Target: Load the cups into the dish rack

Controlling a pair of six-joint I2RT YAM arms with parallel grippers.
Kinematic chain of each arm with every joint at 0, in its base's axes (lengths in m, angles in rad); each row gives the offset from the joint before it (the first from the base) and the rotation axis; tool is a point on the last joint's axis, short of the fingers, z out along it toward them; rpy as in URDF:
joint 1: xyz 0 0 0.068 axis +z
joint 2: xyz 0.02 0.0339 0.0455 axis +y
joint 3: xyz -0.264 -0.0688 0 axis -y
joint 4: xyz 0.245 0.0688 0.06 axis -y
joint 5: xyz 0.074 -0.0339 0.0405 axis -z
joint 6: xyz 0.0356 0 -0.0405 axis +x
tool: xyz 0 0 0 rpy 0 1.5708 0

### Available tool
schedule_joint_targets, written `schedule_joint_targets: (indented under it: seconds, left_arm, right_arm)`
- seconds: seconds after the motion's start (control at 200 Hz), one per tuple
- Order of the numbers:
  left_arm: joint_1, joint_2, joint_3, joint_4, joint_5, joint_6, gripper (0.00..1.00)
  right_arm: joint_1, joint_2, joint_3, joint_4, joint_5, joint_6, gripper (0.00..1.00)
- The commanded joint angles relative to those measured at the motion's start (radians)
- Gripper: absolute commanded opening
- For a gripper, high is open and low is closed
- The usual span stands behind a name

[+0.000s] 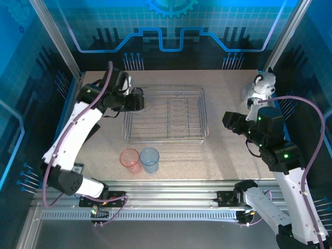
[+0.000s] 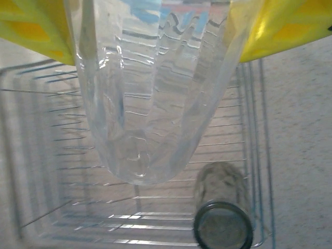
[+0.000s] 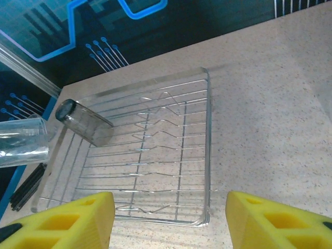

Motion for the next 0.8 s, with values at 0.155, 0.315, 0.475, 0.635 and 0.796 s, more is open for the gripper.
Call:
schedule_joint_targets:
  seconds: [0.155, 0.315, 0.475, 0.635, 0.796]
  left_arm:
    - [-0.025, 0.167, 0.088, -0.112, -0.181, 0.086, 0.14]
    - [-0.025, 0.273, 0.124, -0.13, -0.185, 0.129, 0.16]
    - [-0.024, 0.35, 0.148, -0.12, -0.212, 0.149, 0.17]
    - [-0.017, 0.424, 0.174, -0.121, -0.242, 0.157, 0.2]
    - [-0.003, 0.48, 0.181, -0.108, -0.241, 0.154, 0.21]
  right_arm:
    - [-0.045, 0.002, -0.034, -0.012, -0.017, -0.017, 0.59]
    - [-0.055, 0.011, -0.034, -0.009, -0.034, -0.014, 0.59]
    - [-0.065, 0.009, -0.038, -0.012, -0.036, -0.018, 0.59]
    - [-0.07, 0.007, -0.051, -0.02, -0.039, -0.022, 0.59]
    - [-0.077, 0.0, -0.054, -0.031, -0.033, -0.03, 0.59]
